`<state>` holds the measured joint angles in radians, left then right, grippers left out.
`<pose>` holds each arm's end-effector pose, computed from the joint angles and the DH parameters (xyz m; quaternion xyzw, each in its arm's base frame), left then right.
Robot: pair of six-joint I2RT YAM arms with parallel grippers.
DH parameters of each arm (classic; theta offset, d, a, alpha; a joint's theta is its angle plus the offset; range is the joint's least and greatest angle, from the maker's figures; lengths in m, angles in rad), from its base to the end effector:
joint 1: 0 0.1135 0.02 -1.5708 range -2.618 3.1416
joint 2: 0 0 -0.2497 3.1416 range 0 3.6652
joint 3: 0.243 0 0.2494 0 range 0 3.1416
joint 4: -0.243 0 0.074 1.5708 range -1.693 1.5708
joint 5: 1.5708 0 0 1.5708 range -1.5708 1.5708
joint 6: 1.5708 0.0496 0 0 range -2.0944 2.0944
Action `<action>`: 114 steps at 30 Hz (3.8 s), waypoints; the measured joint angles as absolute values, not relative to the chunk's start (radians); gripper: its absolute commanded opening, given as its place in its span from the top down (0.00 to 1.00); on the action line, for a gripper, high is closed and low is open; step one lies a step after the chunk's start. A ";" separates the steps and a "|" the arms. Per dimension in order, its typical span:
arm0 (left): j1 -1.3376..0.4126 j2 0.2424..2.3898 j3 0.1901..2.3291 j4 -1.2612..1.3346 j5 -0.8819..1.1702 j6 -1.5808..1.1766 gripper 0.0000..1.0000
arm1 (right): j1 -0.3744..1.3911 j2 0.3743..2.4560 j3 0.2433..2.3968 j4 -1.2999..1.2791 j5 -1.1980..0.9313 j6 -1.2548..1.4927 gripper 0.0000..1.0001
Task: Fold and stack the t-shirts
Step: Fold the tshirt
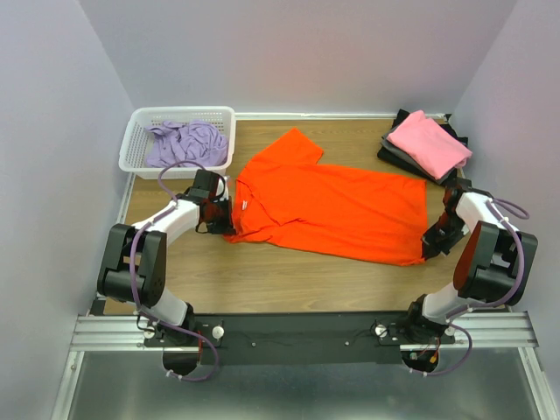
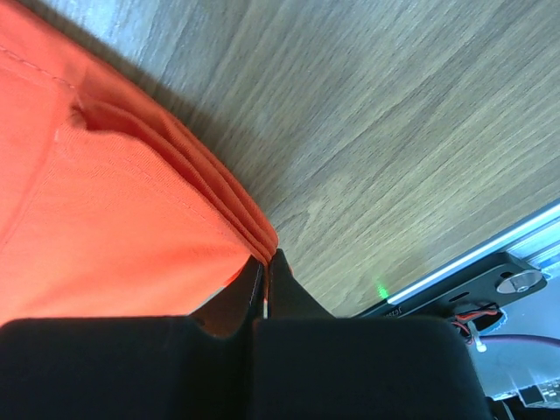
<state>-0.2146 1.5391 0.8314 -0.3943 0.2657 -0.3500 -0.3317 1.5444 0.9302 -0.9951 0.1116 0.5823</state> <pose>0.2807 -0.0745 0.1426 -0.0345 0.9640 -0.1879 0.1852 0.2261 -0.0837 0.1494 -0.4395 -0.8963 0.0577 0.0121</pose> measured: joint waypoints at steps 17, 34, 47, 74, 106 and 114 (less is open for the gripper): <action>-0.150 1.539 0.930 -0.469 0.231 -0.315 1.00 | -0.356 1.531 0.913 -0.991 0.116 0.575 0.98; -0.123 1.589 0.965 -0.544 0.208 -0.256 0.41 | -0.362 1.499 0.913 -0.994 0.144 0.569 0.45; -0.148 1.533 1.195 -0.591 0.194 -0.273 0.38 | -0.194 1.440 1.150 -1.023 0.175 0.530 0.17; -0.328 1.610 0.894 -0.431 0.370 -0.326 0.37 | 0.736 2.188 1.868 -0.774 -0.101 0.601 0.57; -0.308 1.589 0.889 -0.444 0.363 -0.252 0.37 | 0.793 2.225 1.776 -0.790 0.022 0.614 0.98; -0.301 1.571 0.867 -0.453 0.364 -0.250 0.37 | 0.771 2.224 1.783 -0.811 0.067 0.640 0.98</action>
